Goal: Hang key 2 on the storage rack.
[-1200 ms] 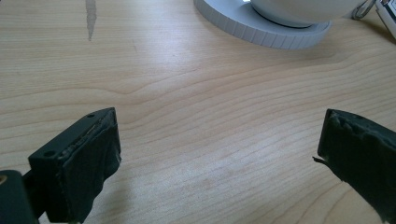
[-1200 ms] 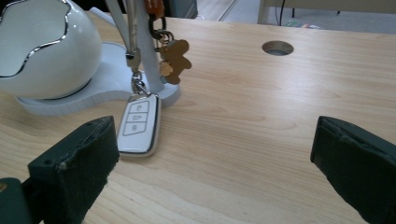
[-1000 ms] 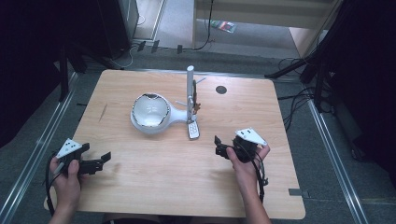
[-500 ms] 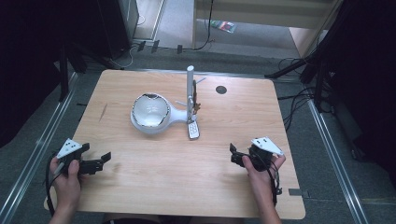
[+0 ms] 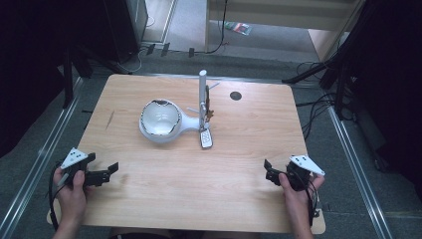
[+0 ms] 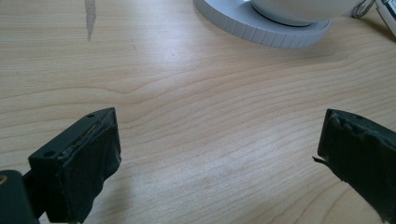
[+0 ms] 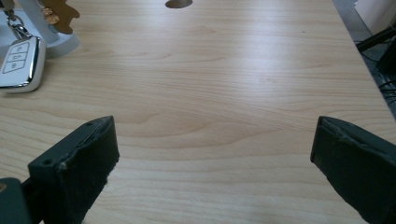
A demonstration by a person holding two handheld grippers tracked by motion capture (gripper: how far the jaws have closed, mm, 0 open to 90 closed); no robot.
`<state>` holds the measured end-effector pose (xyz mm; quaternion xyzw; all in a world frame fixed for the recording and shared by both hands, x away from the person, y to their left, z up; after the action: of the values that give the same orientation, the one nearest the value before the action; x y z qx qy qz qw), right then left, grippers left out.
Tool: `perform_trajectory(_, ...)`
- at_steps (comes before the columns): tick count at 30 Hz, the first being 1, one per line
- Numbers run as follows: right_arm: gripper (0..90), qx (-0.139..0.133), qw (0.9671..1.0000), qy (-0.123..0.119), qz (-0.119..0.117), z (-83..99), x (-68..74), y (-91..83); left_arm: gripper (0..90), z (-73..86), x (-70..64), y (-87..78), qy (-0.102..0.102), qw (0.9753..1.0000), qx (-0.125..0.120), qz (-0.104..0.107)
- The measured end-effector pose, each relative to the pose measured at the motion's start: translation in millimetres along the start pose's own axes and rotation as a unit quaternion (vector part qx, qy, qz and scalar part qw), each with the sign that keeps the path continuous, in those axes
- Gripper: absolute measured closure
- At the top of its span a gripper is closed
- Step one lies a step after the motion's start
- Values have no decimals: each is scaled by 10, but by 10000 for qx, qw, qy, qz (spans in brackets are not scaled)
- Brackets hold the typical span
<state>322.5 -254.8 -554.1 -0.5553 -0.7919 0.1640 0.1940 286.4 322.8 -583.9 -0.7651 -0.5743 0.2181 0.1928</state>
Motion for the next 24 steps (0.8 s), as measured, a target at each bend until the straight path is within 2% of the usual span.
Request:
perform_trajectory(19,7,43,9997,95,203,222,-441,-314,0,0,-6,-5,-15,10000,-16,-25)
perform_trajectory(24,7,-43,9995,33,313,252,-492,-384,0,-1,-6,-4,-22,10000,-40,-40)
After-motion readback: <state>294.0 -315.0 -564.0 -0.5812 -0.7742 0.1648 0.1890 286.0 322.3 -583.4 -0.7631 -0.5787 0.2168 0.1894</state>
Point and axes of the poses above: each handheld gripper's, and its own axes: y roughly forward along the jaws, z roughly out of its underside, x roughly to its left, the point moved 6 cm from there along y, roughly forward along the jaws, and after that the axes turned 5 degrees about -z, right-handed, at the moved point
